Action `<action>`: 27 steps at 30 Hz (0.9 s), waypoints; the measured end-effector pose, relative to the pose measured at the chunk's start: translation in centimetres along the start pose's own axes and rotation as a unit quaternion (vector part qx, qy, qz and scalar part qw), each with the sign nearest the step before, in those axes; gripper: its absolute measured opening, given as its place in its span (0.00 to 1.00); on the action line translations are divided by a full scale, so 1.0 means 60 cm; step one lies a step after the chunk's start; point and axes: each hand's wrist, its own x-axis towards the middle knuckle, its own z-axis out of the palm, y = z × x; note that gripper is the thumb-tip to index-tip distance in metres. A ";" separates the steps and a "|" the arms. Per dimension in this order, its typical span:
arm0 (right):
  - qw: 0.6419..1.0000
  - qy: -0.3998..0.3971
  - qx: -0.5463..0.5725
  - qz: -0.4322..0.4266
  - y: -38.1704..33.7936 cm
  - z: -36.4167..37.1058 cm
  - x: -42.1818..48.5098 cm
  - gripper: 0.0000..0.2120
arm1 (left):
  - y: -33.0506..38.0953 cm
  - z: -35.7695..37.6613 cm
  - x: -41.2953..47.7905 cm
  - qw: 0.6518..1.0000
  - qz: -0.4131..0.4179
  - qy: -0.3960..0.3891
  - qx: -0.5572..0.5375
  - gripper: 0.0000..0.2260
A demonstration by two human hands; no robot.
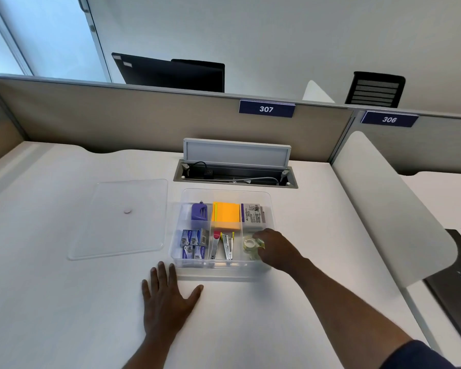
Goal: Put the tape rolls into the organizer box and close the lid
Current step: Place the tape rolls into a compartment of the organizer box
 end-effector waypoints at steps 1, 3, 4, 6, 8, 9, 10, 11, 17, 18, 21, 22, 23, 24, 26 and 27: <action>1.000 0.028 0.001 0.010 -0.001 0.001 0.003 0.18 | 0.000 0.000 0.000 1.000 0.000 0.001 -0.001 0.49; 0.996 0.078 -0.007 0.030 -0.003 0.001 0.010 0.15 | -0.001 0.000 0.000 1.000 0.001 0.001 -0.002 0.49; 0.994 0.097 -0.011 0.038 -0.004 0.001 0.014 0.15 | -0.001 0.000 -0.001 1.000 0.001 0.000 -0.002 0.49; 0.991 0.121 -0.012 0.047 -0.004 -0.001 0.021 0.15 | -0.001 0.000 -0.001 1.000 0.002 0.002 -0.005 0.49; 0.991 0.122 -0.016 0.046 -0.005 0.001 0.027 0.14 | -0.001 0.000 0.000 1.000 0.002 0.005 -0.011 0.49; 0.993 0.112 -0.019 0.041 -0.005 0.003 0.030 0.14 | -0.001 0.000 0.000 1.000 0.003 0.006 -0.013 0.49; 0.995 0.095 -0.023 0.036 -0.004 0.006 0.032 0.13 | -0.001 0.000 0.000 1.000 0.004 0.006 -0.013 0.49; 0.997 0.072 -0.029 0.032 -0.004 0.009 0.034 0.14 | -0.001 0.000 0.000 1.000 0.004 0.007 -0.011 0.49; 0.997 -0.011 -0.077 0.014 -0.006 0.021 0.042 0.17 | -0.001 0.002 0.000 1.000 0.000 0.007 -0.005 0.48; 0.996 -0.019 -0.090 0.009 -0.007 0.022 0.043 0.17 | -0.001 0.002 0.000 1.000 0.000 0.006 -0.005 0.47; 0.993 -0.021 -0.117 0.002 -0.011 0.021 0.047 0.14 | -0.002 0.003 0.000 1.000 0.001 0.007 -0.009 0.47; 0.993 -0.021 -0.120 0.002 -0.013 0.022 0.048 0.14 | -0.002 0.003 0.001 1.000 0.002 0.008 -0.010 0.47; 0.992 -0.024 -0.124 0.003 -0.014 0.024 0.049 0.13 | -0.002 0.004 0.001 1.000 0.002 0.008 -0.011 0.47; 0.991 -0.028 -0.133 0.004 -0.015 0.026 0.051 0.13 | -0.002 0.005 0.002 1.000 0.002 0.008 -0.012 0.47; 0.987 -0.034 -0.157 0.000 -0.018 0.031 0.053 0.13 | -0.003 0.005 0.002 1.000 0.003 0.008 -0.009 0.47; 0.986 -0.033 -0.163 0.000 -0.019 0.033 0.055 0.14 | -0.003 0.006 0.002 1.000 0.003 0.008 -0.008 0.47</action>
